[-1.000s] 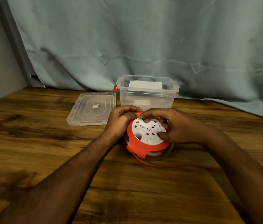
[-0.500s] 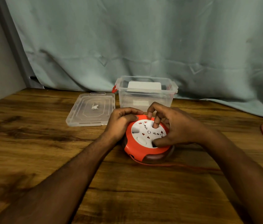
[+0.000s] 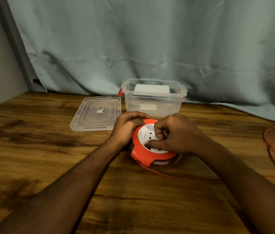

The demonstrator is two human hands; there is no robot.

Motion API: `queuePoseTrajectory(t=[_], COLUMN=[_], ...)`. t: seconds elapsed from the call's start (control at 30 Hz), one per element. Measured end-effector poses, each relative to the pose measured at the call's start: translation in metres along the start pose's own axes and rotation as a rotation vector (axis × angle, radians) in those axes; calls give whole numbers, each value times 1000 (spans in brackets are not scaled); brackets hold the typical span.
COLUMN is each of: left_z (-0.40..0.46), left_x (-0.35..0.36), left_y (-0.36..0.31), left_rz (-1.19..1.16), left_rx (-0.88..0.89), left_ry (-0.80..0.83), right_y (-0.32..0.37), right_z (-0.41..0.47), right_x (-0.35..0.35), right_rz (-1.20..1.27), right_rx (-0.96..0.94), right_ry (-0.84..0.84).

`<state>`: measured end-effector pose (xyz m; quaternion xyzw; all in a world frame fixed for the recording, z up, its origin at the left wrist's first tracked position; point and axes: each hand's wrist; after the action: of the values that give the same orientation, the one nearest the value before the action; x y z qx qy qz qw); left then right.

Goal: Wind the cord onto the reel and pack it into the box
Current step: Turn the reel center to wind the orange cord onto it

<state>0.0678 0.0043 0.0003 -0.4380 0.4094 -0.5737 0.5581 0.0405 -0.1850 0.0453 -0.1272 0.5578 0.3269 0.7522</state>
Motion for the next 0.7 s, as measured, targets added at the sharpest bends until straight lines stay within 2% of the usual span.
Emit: queuePoseTrajectory(t=[0.2, 0.27, 0.33, 0.47, 0.7], left_z=[0, 3, 4, 2, 0], left_x=[-2, -5, -6, -3, -3], left_y=[1, 3, 3, -1, -1], left_rz=[-1, -8, -2, -16, -22], left_rx=[-16, -35, -42, -28, -31], left_ry=[-26, -60, -74, -6, 96], right_y=[-2, -10, -18, -27, -21], right_z=[-2, 0, 1, -1, -2], right_x=[-3, -6, -8, -7, -18], right_rz=[57, 291, 476, 459, 410], right_rx=[3, 11, 21, 1, -4], right_ry=[-4, -6, 66, 197, 266])
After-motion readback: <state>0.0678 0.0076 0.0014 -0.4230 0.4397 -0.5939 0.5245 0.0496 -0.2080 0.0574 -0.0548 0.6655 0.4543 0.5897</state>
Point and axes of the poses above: each hand's wrist, its own z-axis towards the middle knuckle, its own x-axis out of the palm, y = z × x, and after that the axes turned 3 degrees about -z, right-handed
